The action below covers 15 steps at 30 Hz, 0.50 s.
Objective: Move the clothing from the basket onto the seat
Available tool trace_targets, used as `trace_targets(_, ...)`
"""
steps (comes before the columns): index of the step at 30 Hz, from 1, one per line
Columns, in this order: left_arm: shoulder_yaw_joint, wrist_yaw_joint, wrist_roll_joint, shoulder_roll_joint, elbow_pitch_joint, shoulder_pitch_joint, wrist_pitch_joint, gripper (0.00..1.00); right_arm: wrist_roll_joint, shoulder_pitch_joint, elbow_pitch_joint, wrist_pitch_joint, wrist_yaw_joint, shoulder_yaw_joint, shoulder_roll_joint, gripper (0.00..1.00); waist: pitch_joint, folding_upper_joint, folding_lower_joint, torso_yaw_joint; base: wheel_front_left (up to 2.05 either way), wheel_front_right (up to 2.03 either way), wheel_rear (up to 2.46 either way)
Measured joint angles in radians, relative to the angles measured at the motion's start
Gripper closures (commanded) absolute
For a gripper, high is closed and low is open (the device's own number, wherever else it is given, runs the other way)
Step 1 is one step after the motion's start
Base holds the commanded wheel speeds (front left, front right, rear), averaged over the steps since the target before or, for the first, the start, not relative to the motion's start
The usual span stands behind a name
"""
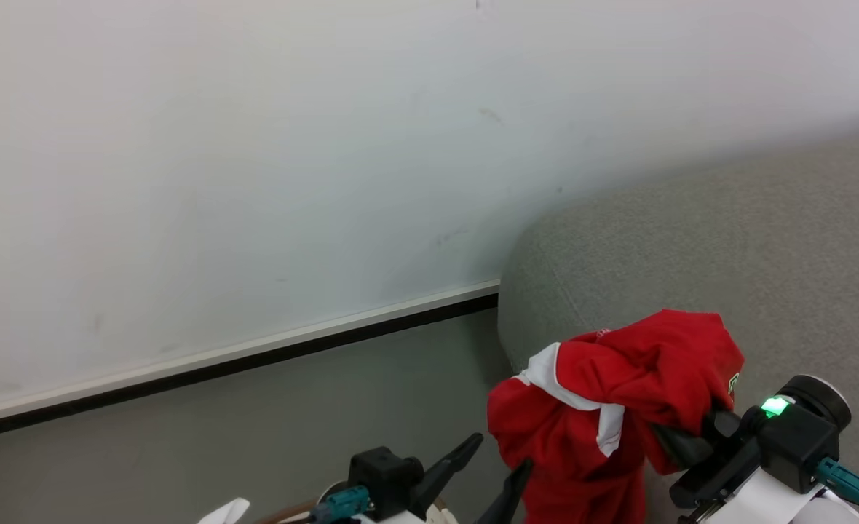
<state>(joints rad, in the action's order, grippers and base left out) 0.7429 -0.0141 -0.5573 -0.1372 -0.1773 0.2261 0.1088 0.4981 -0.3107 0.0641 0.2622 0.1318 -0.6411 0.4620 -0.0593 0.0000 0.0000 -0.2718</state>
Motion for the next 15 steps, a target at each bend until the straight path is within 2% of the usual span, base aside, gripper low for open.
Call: trace_targets(15, 0.009, -0.003, 0.0, 0.012, -0.016, 0.029, 0.017, 0.0, -0.002, -0.007, -0.015, 0.0, 0.0, 0.036, 0.033, 1.0, 0.009, 0.0, 0.0, -0.136, 0.0, 0.0, 0.0)
